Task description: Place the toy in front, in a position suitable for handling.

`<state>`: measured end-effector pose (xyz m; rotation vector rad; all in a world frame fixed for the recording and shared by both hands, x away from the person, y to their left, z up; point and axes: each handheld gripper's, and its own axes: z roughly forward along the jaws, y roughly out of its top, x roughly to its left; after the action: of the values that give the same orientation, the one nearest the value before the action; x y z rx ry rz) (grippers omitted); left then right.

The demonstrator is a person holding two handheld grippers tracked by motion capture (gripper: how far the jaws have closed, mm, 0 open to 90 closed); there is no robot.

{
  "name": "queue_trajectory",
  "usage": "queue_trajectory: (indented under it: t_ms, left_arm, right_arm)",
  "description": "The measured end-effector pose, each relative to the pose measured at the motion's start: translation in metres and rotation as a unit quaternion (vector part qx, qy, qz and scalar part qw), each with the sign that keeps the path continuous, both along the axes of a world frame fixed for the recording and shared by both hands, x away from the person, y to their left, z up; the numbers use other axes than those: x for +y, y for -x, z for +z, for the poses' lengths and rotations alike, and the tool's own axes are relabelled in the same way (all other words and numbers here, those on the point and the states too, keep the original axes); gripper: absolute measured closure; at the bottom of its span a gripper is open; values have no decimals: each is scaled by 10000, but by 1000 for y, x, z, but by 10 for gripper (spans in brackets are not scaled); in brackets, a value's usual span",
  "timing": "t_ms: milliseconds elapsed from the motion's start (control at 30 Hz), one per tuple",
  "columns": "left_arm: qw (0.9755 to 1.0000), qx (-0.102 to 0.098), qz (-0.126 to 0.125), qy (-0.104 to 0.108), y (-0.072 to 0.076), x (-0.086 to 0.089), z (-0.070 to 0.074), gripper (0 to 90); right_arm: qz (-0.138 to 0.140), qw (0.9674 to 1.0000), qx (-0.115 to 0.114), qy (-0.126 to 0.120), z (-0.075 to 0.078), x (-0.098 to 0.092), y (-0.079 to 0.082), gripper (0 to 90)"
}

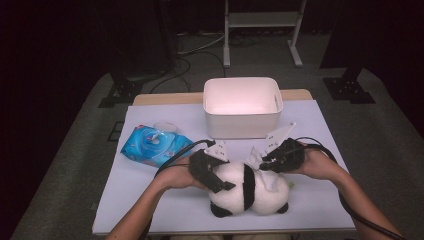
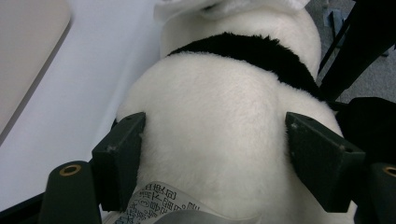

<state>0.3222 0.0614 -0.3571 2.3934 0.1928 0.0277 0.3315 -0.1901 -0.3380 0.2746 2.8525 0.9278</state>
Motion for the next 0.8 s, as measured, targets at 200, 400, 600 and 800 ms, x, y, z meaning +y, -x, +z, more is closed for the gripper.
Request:
queue_trajectory:
  t_ms: [200, 400, 600, 800]
  left_arm:
    - [10000, 36, 36, 20, -3, 1, -1, 238]
    - [10000, 57, 33, -3, -5, 1, -1, 237]
    - [10000, 58, 32, 51, -5, 1, -2, 236]
    - [10000, 15, -5, 5, -4, -4, 0, 236]
  right_arm:
    - [-304, 9994, 75, -158, -6, -32, 5, 791]
    - [-613, 9976, 172, -270, -19, -63, 12, 791]
    - [-794, 9959, 295, -331, -36, -83, 24, 791]
    - [-774, 9963, 133, -348, -34, -82, 35, 791]
